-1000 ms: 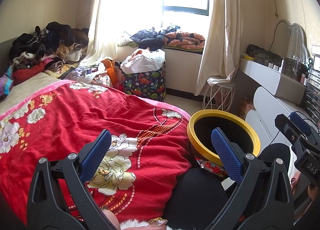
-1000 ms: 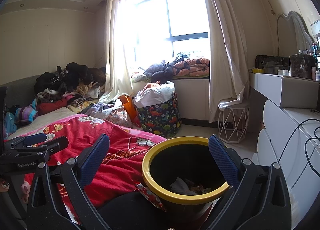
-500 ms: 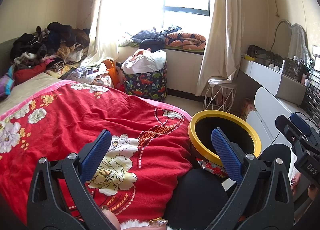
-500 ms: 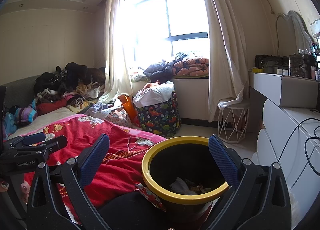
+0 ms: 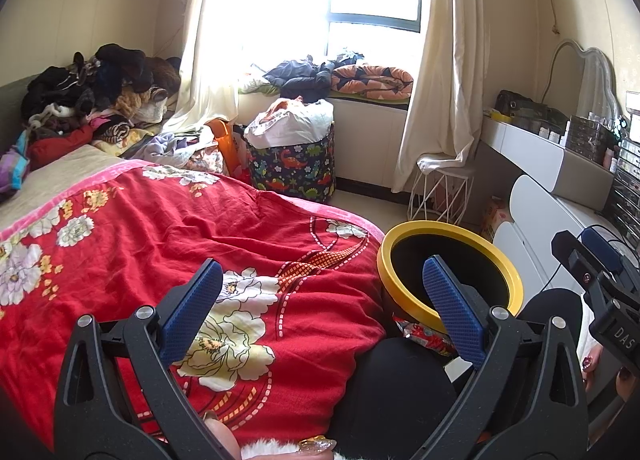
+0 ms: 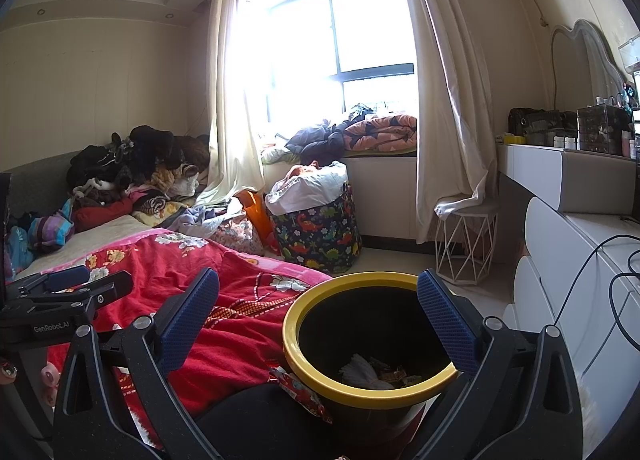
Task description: Collect trash
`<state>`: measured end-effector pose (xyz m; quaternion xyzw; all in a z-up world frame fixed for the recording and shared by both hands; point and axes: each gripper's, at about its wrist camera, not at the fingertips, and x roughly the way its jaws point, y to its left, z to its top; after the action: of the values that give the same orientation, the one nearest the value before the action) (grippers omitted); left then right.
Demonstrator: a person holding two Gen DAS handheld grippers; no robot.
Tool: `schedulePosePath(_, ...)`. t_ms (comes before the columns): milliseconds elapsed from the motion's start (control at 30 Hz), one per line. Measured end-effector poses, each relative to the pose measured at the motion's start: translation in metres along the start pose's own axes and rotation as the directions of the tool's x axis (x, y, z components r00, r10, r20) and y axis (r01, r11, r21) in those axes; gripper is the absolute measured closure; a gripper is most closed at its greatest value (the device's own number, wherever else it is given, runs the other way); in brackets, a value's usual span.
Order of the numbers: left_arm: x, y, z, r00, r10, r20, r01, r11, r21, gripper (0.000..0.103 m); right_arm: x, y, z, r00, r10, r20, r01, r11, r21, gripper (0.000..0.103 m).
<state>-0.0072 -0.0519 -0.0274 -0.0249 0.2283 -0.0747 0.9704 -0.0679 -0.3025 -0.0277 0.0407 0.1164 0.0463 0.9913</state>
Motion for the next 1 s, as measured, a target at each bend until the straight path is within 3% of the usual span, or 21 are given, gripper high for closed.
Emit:
schedulePosePath(800, 0.0, 0.003, 0.001, 1.0, -0.001, -0.017, 0.001, 1.0, -0.001, 0.011, 0.003, -0.001, 0.0, 1.0, 0.005, -0.009, -0.005, 1.0, 0.004, 0.006)
schedulePosePath(1000, 0.001, 0.025, 0.006, 0.998, 0.049, -0.024, -0.051, 0.997, -0.05, 0.011, 0.026, 0.015, 0.01, 0.995, 0.072, -0.063, -0.072, 0.997, 0.012, 0.006)
